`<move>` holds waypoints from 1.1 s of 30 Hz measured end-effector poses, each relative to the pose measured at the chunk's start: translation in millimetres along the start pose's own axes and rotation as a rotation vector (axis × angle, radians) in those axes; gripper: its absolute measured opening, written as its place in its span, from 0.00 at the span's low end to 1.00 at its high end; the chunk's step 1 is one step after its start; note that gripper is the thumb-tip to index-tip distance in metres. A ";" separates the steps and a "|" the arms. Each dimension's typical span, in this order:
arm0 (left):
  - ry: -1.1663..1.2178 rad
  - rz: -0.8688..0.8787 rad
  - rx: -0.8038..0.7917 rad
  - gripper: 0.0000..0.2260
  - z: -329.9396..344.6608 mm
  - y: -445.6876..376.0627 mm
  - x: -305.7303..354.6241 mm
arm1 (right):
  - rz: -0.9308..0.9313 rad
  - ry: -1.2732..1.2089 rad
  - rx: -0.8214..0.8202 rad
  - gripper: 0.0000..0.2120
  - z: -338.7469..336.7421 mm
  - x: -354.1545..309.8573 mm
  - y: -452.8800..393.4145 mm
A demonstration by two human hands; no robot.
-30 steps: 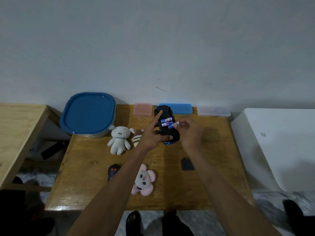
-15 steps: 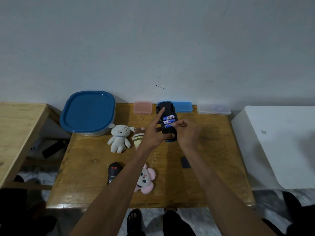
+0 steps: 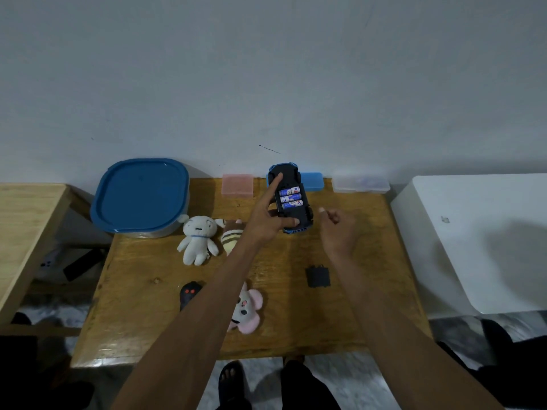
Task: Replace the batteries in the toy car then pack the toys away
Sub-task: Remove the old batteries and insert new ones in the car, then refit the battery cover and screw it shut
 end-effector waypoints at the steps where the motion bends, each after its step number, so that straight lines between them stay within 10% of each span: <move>1: -0.012 -0.001 -0.005 0.48 1.3 -0.1 -0.5 | 0.030 0.050 -0.025 0.07 0.6 12.3 -0.2; 14: -0.028 -0.070 -0.005 0.47 0.1 6.4 -23.5 | 0.086 0.592 -0.318 0.21 2.6 117.8 39.9; 33: 0.012 -0.114 -0.004 0.48 -8.6 3.9 -18.1 | -0.045 -0.117 -0.026 0.07 -24.3 8.6 -17.3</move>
Point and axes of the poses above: each hand's wrist, its own y-axis away from the middle knuckle, its own z-axis out of the palm, x = y × z, the point moved 1 cm from there along -y, towards the middle knuckle, and after that the axes turned 13 degrees about x, right-handed, at the moved point
